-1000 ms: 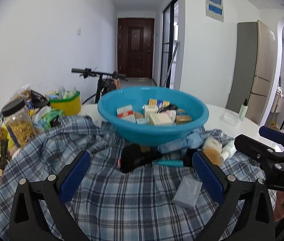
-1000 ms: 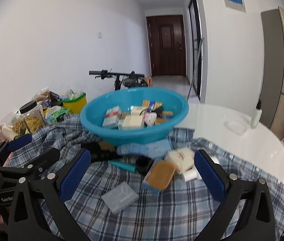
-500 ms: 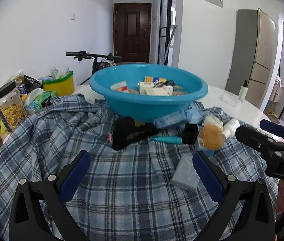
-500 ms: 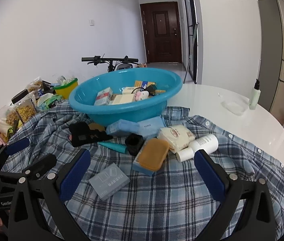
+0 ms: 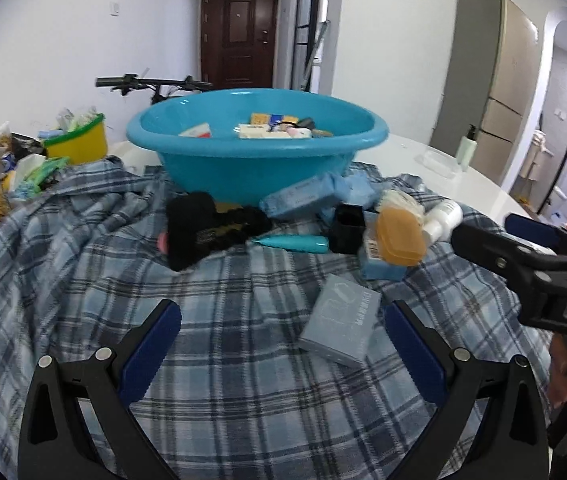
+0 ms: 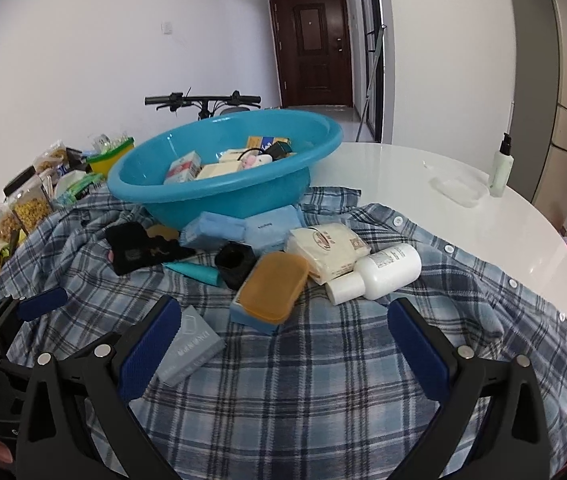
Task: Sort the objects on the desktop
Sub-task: 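Move both tools down toward the items on the plaid shirt, then grasp the grey-blue printed box with left tool while right tool grasps the orange soap dish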
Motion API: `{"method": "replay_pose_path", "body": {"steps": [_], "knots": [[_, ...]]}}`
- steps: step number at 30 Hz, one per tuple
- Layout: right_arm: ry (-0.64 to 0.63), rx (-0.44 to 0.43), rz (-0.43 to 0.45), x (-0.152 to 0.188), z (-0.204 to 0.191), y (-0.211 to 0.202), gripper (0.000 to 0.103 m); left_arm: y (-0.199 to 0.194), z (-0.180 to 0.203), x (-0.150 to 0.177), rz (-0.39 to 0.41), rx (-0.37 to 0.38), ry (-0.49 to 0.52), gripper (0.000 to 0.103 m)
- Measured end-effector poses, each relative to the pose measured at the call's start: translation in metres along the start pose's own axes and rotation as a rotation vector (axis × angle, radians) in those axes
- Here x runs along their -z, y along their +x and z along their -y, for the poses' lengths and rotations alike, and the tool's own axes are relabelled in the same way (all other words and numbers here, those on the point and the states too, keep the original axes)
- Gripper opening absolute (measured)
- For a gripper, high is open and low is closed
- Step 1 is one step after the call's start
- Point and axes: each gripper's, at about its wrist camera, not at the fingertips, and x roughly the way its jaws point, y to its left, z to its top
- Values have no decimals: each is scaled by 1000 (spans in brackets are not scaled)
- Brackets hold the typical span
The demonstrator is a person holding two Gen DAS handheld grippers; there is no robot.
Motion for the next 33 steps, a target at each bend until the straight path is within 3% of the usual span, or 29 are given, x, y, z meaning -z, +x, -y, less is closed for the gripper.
{"method": "replay_pose_path", "body": {"steps": [8, 11, 15, 17, 19, 33], "knots": [[6, -41, -67, -14, 11, 21, 103, 23, 18, -2, -56, 46, 55, 103], [16, -56, -81, -17, 9, 29, 103, 34, 23, -4, -74, 42, 78, 93], [24, -81, -89, -19, 5, 38, 103, 44, 27, -3, -102, 59, 97, 90], [25, -86, -99, -20, 3, 43, 99, 48, 30, -2, -115, 69, 110, 81], [27, -90, -120, -21, 2, 50, 87, 52, 33, -2, -128, 66, 125, 74], [27, -94, -218, -17, 1, 91, 65, 80, 34, -2, -207, 49, 136, 74]]}}
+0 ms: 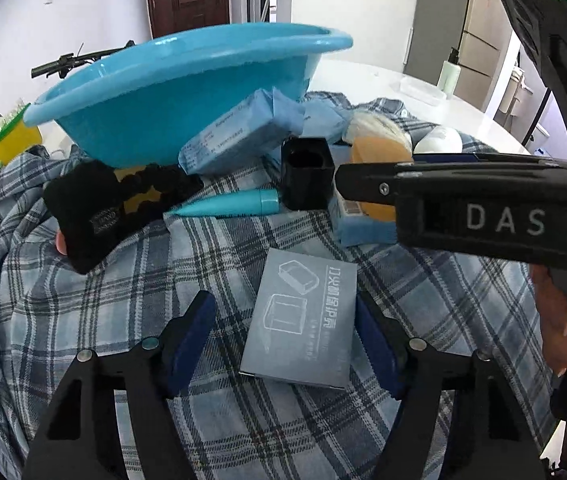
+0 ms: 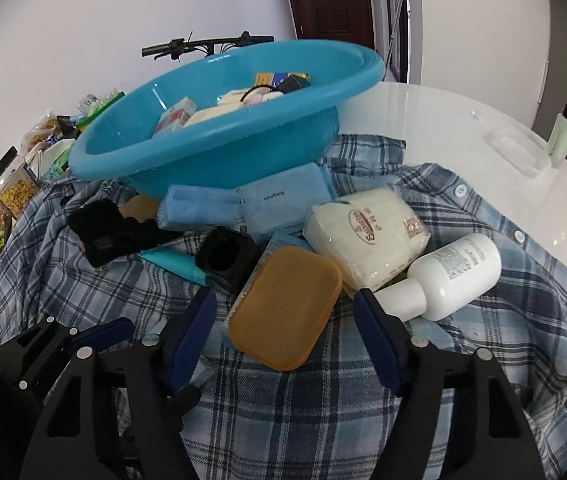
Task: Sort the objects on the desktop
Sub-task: 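Grasp the grey-blue printed box with left tool while right tool grasps the orange soap dish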
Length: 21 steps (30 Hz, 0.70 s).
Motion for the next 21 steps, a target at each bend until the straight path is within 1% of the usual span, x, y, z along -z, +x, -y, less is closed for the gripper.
{"method": "replay_pose_path", "body": {"steps": [1, 4, 7, 9, 13, 21], "knots": [[0, 1, -7, 0, 0, 3, 60, 1, 0, 0, -3, 0, 1, 74], [-1, -17, -31, 0, 2, 9, 50, 2, 1, 0, 3, -5, 8, 73], [-2, -39, -30, 0, 1, 10, 44, 2, 2, 0, 14, -16, 12, 62], [-7, -34, -26, 1, -1, 9, 43, 1, 1, 0, 16, -24, 8, 52], [-17, -16, -16, 3, -1, 5, 42, 0, -1, 0, 16, -32, 0, 51], [-48, -27, -8, 9, -6, -9, 42, -12, -7, 1, 39, -61, -21, 50]]}}
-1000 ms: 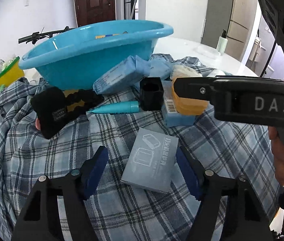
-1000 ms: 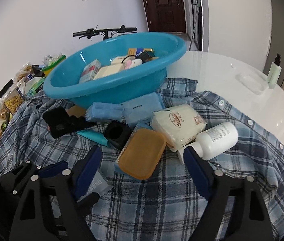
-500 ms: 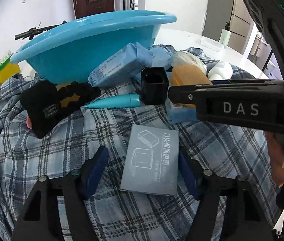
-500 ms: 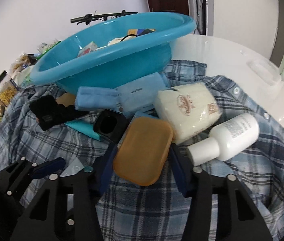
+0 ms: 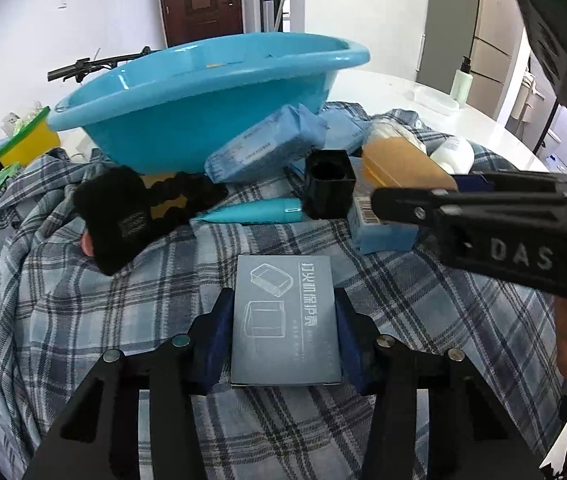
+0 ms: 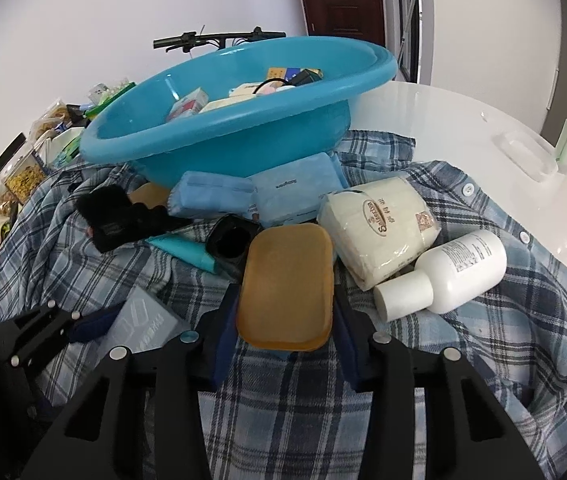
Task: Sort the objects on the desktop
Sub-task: 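Grasp the grey-blue printed box with left tool while right tool grasps the orange soap dish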
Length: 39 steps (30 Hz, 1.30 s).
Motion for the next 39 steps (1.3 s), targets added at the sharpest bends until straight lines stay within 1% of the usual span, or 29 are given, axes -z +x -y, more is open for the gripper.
{"method": "replay_pose_path", "body": {"steps": [6, 9, 13, 20, 23, 32, 34, 36, 39], "knots": [[-12, 15, -24, 6, -3, 8, 42, 4, -5, 5, -14, -21, -23, 50], [-18, 20, -9, 6, -5, 4, 42, -1, -8, 5, 2, -20, -43, 50], [-18, 25, 37, 4, -7, -7, 42, -10, -13, 2, 37, -9, -68, 50], [-45, 44, 156, 2, -18, -32, 42, -36, -14, 1, 151, 17, -79, 49], [-58, 42, 192, 1, -23, -42, 42, -48, -13, 0, 195, -29, -68, 49], [-65, 28, 243, 1, -34, -61, 42, -80, -35, -4, 271, -80, -127, 49], [-72, 26, 271, 2, -37, -68, 42, -89, -39, -4, 308, -101, -133, 49], [-85, 32, 306, 2, -42, -76, 42, -102, -39, -5, 363, -133, -119, 49], [-101, 37, 366, 3, -49, -91, 42, -119, -38, -5, 438, -159, -99, 49]]}}
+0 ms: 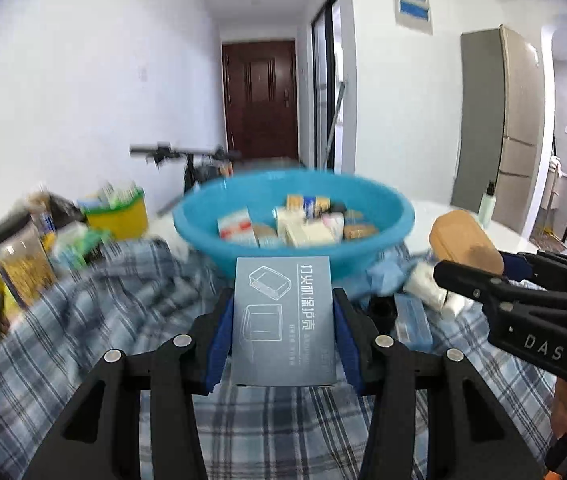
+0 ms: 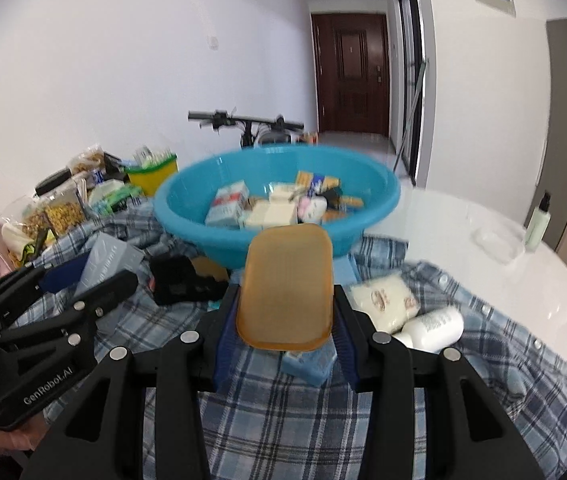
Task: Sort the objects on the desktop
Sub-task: 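Grasp the grey-blue printed box with left tool while right tool grasps the orange soap dish, then lift the grey box with left tool while right tool carries the soap dish over the basin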
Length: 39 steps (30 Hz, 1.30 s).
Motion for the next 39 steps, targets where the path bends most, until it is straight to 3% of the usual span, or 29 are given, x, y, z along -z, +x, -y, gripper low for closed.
{"method": "replay_pose_path", "body": {"steps": [7, 18, 24, 39], "knots": [[-17, 15, 121, -16, -14, -32, 41, -35, -1, -29, 152, -39, 14, 49], [-26, 47, 277, -46, -29, -72, 41, -64, -5, -64, 234, -60, -13, 49], [-33, 42, 302, -51, -37, -80, 41, -78, -6, -72, 273, -54, -22, 49], [-39, 41, 303, -52, -42, -86, 41, -84, -6, -72, 265, -47, -20, 49]]}}
